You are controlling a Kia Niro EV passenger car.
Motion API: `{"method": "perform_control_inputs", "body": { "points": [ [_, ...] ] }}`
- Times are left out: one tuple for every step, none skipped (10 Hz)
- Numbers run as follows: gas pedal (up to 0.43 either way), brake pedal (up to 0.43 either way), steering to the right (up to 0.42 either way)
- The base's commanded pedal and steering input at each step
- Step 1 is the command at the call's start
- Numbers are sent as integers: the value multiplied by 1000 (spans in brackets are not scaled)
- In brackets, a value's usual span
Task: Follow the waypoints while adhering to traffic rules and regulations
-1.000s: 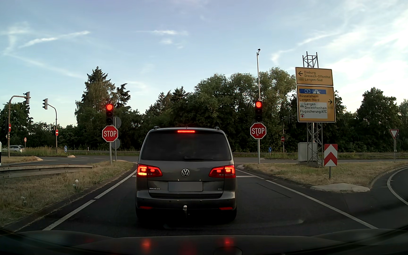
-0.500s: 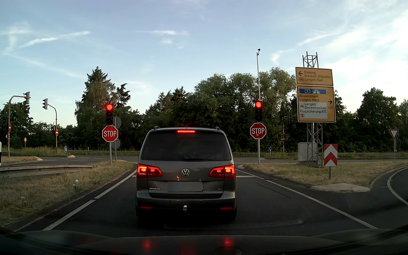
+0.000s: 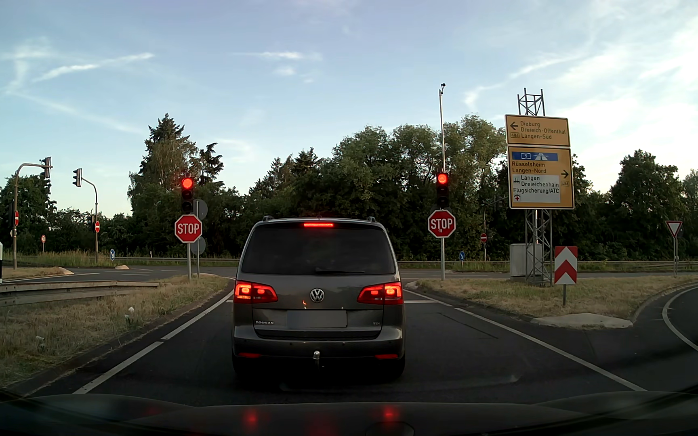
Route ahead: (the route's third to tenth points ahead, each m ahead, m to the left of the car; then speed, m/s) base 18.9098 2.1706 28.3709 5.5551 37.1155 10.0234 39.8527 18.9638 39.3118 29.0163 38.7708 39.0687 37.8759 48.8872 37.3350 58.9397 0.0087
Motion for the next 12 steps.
{"method": "perform_control_inputs", "body": {
  "points": [
    [0,384,-11],
    [0,384,-11],
    [0,384,-11],
    [0,384,-11],
    [0,384,-11],
    [0,384,-11],
    [0,384,-11],
    [0,384,-11],
    [0,384,-11],
    [0,384,-11],
    [0,384,-11],
    [0,384,-11]
  ]
}}
